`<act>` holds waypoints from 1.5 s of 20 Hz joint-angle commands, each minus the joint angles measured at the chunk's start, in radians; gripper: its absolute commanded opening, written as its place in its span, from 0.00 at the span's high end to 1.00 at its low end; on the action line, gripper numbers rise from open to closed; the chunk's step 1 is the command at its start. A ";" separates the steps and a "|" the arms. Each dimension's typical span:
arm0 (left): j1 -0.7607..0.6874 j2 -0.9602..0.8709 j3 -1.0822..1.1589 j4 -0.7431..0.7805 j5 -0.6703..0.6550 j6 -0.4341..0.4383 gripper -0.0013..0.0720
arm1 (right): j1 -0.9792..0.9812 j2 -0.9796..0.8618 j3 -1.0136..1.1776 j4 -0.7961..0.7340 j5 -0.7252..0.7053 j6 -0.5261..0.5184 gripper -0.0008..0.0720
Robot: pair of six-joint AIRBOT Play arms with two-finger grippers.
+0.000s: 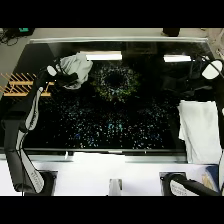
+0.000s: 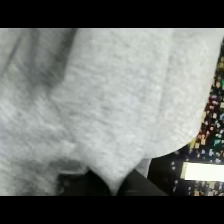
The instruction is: Fold the shirts.
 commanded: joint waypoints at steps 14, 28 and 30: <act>-0.396 0.917 0.001 0.199 -0.180 0.075 0.93 | 0.000 0.042 0.001 0.039 0.107 -0.148 0.04; -0.638 0.943 -0.912 0.310 0.046 -0.357 0.82 | 0.000 0.272 -0.002 0.035 0.312 -0.087 0.06; -0.547 0.951 -0.821 0.308 -0.031 -0.263 0.12 | 0.000 0.253 -0.002 0.038 0.308 -0.087 0.06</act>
